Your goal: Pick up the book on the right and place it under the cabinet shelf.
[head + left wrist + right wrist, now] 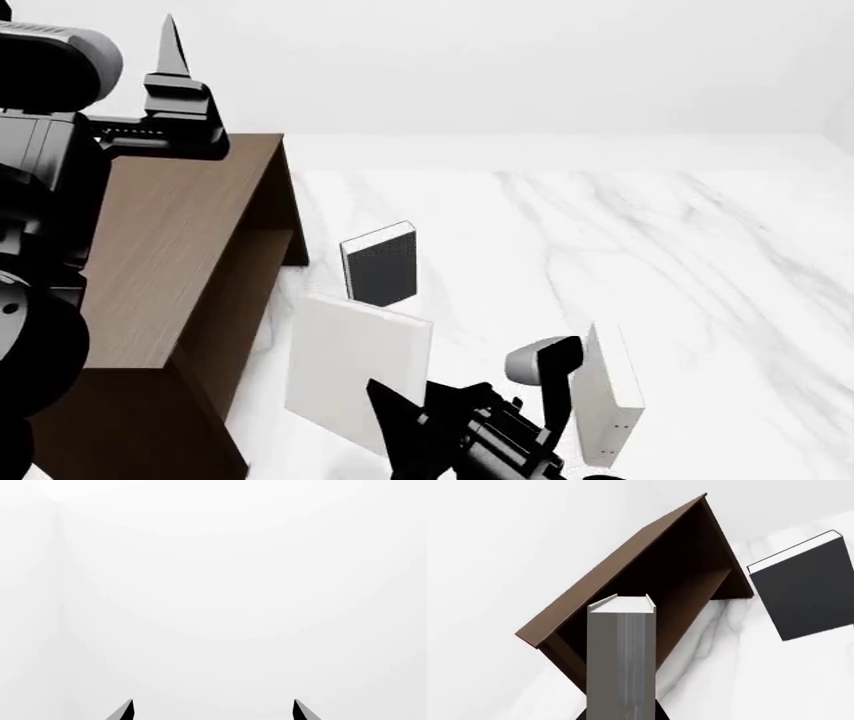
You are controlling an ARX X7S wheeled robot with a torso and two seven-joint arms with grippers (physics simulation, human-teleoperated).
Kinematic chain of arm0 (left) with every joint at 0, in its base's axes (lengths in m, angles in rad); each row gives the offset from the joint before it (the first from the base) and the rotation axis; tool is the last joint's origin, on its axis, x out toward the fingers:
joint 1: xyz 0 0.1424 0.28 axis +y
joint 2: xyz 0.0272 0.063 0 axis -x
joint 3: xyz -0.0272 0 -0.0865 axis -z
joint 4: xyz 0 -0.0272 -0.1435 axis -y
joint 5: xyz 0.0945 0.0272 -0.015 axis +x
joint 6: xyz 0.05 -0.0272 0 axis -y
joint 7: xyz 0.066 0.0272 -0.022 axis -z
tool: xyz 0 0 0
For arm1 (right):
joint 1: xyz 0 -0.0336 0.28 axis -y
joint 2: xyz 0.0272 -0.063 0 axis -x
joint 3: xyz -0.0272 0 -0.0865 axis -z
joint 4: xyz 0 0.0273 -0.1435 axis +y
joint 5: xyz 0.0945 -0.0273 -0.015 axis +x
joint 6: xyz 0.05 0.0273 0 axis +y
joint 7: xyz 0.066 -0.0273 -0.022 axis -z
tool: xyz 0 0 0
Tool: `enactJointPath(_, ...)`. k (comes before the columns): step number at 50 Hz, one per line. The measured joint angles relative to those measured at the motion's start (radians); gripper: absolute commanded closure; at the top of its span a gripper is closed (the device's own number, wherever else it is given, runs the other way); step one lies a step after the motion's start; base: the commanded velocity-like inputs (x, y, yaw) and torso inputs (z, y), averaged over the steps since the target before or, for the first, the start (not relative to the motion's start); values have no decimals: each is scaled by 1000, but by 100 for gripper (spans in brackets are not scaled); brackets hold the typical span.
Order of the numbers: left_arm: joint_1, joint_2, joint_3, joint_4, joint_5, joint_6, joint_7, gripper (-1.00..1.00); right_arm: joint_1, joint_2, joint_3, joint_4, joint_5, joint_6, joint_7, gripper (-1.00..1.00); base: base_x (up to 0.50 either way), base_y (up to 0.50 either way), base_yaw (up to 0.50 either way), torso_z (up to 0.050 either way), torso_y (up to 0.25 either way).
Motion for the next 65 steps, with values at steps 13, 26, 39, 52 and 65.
enactJointPath(13, 6, -2, 1, 0, -3, 7, -4, -100, -7, -48, -14, 142, -17, -56, -41, 100, 0, 0, 0, 0, 1)
enactJointPath(26, 9, -6, -2, 1, -10, 9, -9, -100, 18, -87, -49, 265, -35, -97, -66, 100, 0, 0, 0, 1, 2)
enactJointPath(39, 5, -11, -6, 3, -19, 6, -13, -100, 54, -111, -90, 366, -49, -131, -80, 100, 0, 0, 0, 0, 1)
enactJointPath(52, 6, -15, -5, 1, -25, 10, -15, -100, 102, -129, -135, 511, -89, -192, -108, 100, 0, 0, 0, 0, 1)
enactJointPath(65, 15, -18, 0, -2, -25, 18, -19, -100, 150, -146, -178, 672, -115, -272, -140, 100, 0, 0, 0, 1, 2)
